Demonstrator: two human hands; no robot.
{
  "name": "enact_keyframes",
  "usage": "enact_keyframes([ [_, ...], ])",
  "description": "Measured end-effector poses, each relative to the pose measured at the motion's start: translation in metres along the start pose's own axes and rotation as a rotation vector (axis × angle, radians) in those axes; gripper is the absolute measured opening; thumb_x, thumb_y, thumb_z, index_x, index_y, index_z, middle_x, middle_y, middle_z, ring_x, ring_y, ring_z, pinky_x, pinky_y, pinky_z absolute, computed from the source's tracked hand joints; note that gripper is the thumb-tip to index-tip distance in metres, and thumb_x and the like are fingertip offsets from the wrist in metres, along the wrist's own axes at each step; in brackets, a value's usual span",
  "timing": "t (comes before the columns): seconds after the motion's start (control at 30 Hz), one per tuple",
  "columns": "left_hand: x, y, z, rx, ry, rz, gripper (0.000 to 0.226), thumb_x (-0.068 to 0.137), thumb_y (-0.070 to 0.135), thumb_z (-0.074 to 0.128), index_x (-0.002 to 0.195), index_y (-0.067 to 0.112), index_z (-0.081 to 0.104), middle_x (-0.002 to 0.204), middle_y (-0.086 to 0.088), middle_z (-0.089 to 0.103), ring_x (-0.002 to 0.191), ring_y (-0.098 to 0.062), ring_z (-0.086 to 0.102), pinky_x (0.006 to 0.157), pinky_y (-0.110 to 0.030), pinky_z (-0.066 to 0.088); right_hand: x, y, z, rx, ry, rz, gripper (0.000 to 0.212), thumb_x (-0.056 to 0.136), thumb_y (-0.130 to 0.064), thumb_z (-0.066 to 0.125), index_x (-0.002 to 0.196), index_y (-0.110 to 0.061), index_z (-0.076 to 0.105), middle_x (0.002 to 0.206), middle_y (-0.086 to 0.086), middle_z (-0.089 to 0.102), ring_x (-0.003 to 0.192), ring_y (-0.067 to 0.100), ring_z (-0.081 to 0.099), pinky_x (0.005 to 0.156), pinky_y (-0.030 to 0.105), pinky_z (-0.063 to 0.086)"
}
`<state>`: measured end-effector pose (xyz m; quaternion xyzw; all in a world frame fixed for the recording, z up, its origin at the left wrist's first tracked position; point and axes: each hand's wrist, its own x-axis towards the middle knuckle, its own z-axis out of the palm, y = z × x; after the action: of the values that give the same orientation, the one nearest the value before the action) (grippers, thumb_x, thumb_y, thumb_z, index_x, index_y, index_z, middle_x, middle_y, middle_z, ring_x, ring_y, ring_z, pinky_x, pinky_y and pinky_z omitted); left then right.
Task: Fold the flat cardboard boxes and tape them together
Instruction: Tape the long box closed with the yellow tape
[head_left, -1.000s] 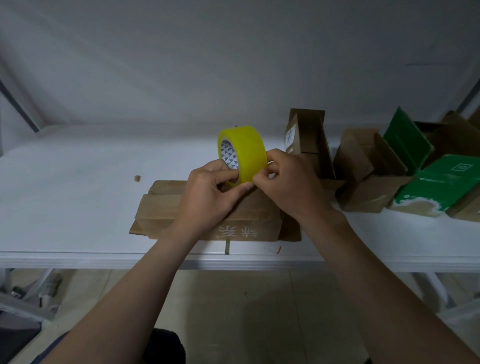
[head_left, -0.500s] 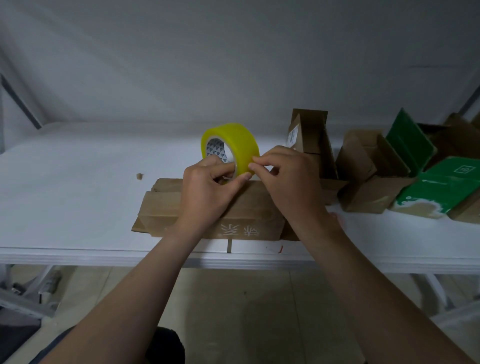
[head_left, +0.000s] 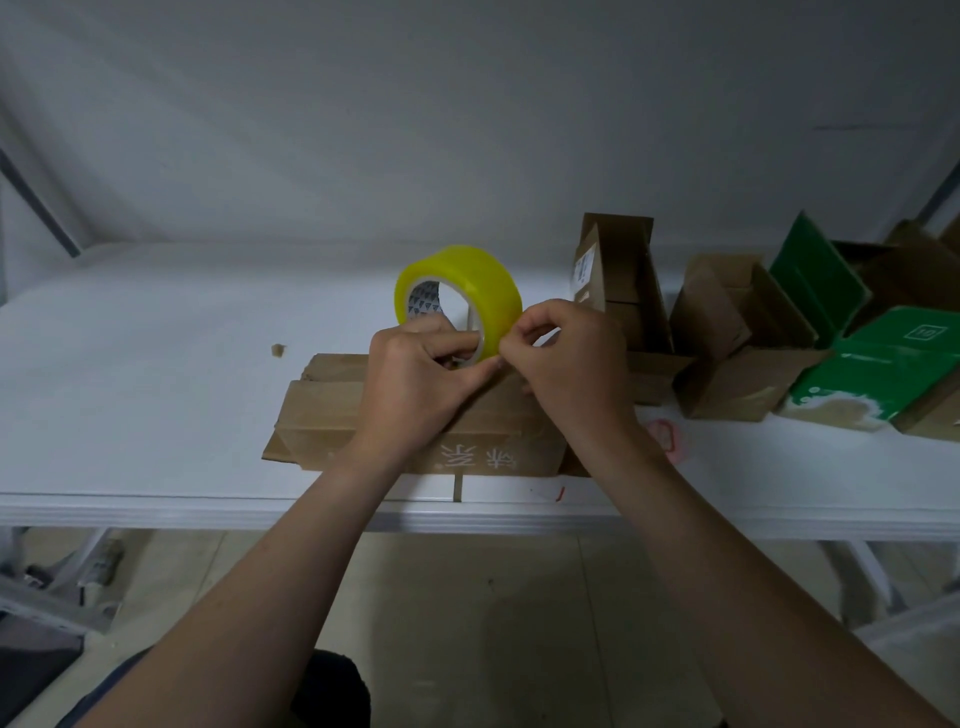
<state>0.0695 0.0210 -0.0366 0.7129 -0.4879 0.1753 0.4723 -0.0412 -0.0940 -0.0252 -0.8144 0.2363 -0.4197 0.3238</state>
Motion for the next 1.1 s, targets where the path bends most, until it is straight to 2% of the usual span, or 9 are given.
enact_keyframes([
  [0.1,-0.0001,0.0008,0.0003,-0.032,0.014,-0.048,0.021,0.074,0.023,0.090,0.089,0.010,0.082,0.067,0.011,0.059,0.062,0.003,0.055,0.061,-0.004,0.036,0.0004,-0.0011,0.0042,0.056,-0.017,0.077,0.009,0.076,-0.018,0.072,0.071,-0.023,0.067,0.068,-0.007,0.068,0.058,0.013,0.067,0.060,0.041,0.060],
  [0.27,-0.0004,0.0021,0.0004,-0.109,0.016,-0.141,0.020,0.072,0.022,0.090,0.086,0.011,0.081,0.073,0.003,0.070,0.070,-0.006,0.065,0.064,-0.011,0.048,0.0025,-0.0014,0.0077,0.107,-0.015,0.140,0.008,0.074,-0.021,0.071,0.070,-0.026,0.066,0.067,-0.005,0.069,0.060,0.014,0.070,0.062,0.044,0.061],
  [0.43,0.0021,0.0008,-0.0021,-0.166,0.027,-0.185,0.015,0.078,0.023,0.086,0.090,0.014,0.082,0.072,0.006,0.070,0.066,-0.005,0.061,0.063,-0.016,0.045,-0.0002,-0.0018,0.0046,0.175,0.003,0.052,0.006,0.090,-0.021,0.071,0.094,-0.020,0.075,0.081,-0.005,0.074,0.072,0.010,0.073,0.066,0.043,0.063],
  [0.53,0.0021,0.0014,-0.0033,-0.191,0.022,-0.194,0.013,0.080,0.026,0.084,0.090,0.017,0.082,0.072,0.000,0.071,0.066,-0.015,0.062,0.062,-0.030,0.049,-0.0001,-0.0021,0.0034,0.143,0.009,0.017,0.025,0.088,-0.030,0.076,0.108,-0.016,0.077,0.086,0.000,0.078,0.073,0.007,0.073,0.069,0.040,0.063],
  [0.6,0.0014,0.0011,-0.0034,-0.181,0.018,-0.191,0.014,0.080,0.027,0.084,0.091,0.018,0.082,0.073,-0.002,0.071,0.067,-0.016,0.063,0.063,-0.033,0.051,0.0003,-0.0018,0.0040,0.133,0.006,0.016,0.030,0.088,-0.030,0.076,0.112,-0.013,0.077,0.092,0.003,0.079,0.078,0.009,0.074,0.073,0.041,0.063],
  [0.77,0.0011,-0.0024,-0.0012,-0.149,0.021,-0.175,0.017,0.080,0.030,0.084,0.086,0.014,0.082,0.071,-0.005,0.070,0.065,-0.018,0.062,0.061,-0.040,0.050,0.0052,0.0019,0.0045,0.162,-0.016,0.068,0.021,0.089,-0.025,0.074,0.105,-0.013,0.079,0.092,0.002,0.078,0.080,0.014,0.074,0.075,0.045,0.062],
  [0.97,-0.0006,-0.0016,-0.0018,-0.103,0.029,-0.137,0.016,0.079,0.027,0.085,0.084,0.011,0.082,0.071,-0.001,0.070,0.065,-0.014,0.063,0.062,-0.037,0.051,0.0039,-0.0029,0.0011,0.043,0.003,0.030,0.007,0.087,-0.022,0.075,0.086,-0.016,0.079,0.074,-0.005,0.074,0.065,0.008,0.069,0.068,0.040,0.061],
  [1.03,-0.0007,-0.0004,-0.0027,-0.097,0.029,-0.121,0.015,0.077,0.025,0.086,0.082,0.012,0.081,0.070,0.000,0.070,0.065,-0.013,0.062,0.061,-0.034,0.050,0.0052,-0.0045,0.0013,0.060,-0.006,0.073,0.004,0.083,-0.021,0.075,0.080,-0.019,0.078,0.069,-0.008,0.072,0.062,0.007,0.069,0.066,0.038,0.061],
  [1.1,-0.0008,0.0017,-0.0018,-0.096,0.030,-0.109,0.017,0.076,0.028,0.085,0.081,0.012,0.081,0.069,0.001,0.070,0.065,-0.012,0.063,0.061,-0.033,0.051,0.0049,-0.0045,0.0041,0.056,-0.009,0.100,0.003,0.078,-0.020,0.076,0.076,-0.022,0.074,0.065,-0.011,0.069,0.062,0.004,0.067,0.063,0.027,0.057],
])
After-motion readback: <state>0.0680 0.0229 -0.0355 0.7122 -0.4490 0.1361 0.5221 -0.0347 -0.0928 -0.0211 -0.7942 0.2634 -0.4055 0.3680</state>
